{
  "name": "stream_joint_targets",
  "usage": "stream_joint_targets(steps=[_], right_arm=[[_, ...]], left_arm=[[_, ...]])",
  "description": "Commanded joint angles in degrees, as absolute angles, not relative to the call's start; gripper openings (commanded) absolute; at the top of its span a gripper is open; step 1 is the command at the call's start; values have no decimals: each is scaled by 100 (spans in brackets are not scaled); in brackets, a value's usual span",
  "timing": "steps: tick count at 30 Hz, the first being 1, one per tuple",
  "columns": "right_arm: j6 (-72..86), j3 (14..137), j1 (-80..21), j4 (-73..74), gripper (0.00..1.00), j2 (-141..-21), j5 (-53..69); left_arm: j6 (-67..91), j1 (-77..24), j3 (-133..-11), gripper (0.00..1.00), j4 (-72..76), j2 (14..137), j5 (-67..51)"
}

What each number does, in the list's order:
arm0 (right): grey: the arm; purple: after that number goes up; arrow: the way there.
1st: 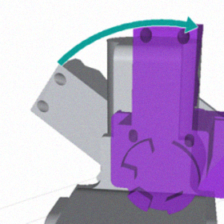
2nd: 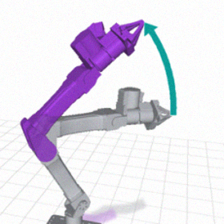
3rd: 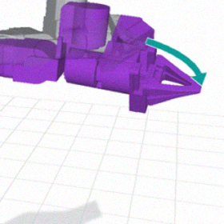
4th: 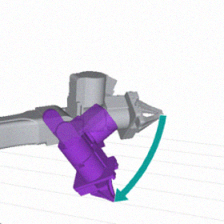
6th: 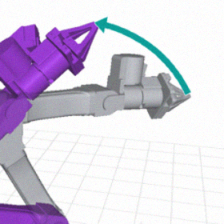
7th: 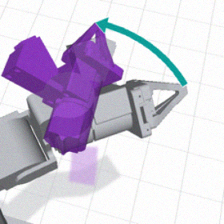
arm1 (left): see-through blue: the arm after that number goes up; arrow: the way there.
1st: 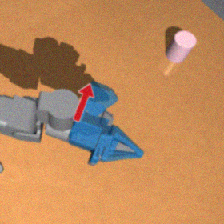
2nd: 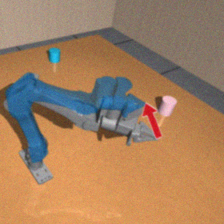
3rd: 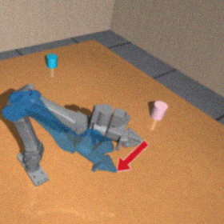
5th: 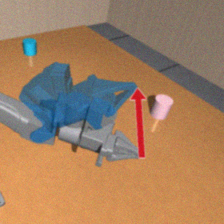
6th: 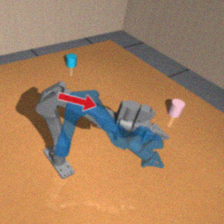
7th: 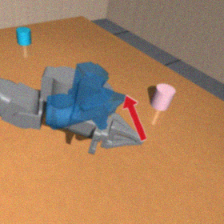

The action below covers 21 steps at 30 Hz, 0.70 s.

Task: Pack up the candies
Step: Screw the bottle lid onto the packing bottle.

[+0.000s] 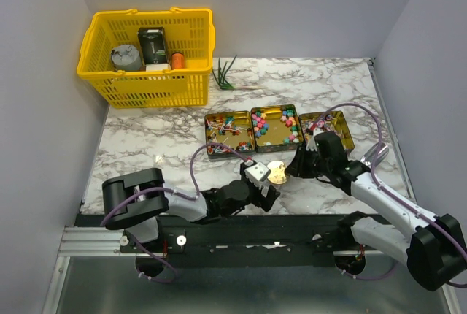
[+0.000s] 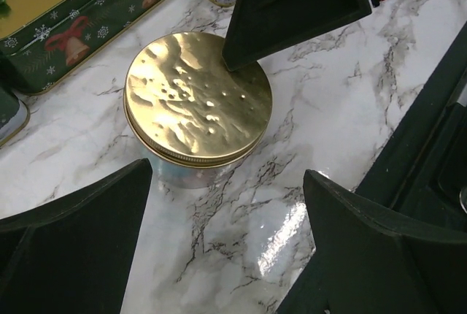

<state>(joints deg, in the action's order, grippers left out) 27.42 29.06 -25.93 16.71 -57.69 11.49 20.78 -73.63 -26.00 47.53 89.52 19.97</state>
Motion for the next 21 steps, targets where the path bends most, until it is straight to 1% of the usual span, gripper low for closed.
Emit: stream_joint_targets(steps=[1,5,7,11,12,16,21], right_arm=[[2847,2558,-2637,1732,35,-5652,949],[2962,2505,-2637,1758,32,-5563,967],[3023,2505,-2637,1793,27,-5563,1002],[3137,2496,-2637,1898,23,-5502,1063],[3181,2487,-2637,1925,23,-5467,1081],[3278,2443,-2637,2030,17,-5326,1160],[3375,2417,-2628,2065,16,-5300,1230]], left_arm=[[1784,-7400,-2698,98,5660,9429,2486],[1723,-7409,-2637,97,6090,9685,2663],[1705,-7409,-2645,97,6310,9808,2689],[1574,-7400,-2777,96,6539,10063,2742],[1530,-7400,-2812,95,6574,10107,2742],[1442,-7400,-2944,77,6618,10362,2707],[1371,-7400,-3023,76,6627,10494,2681]])
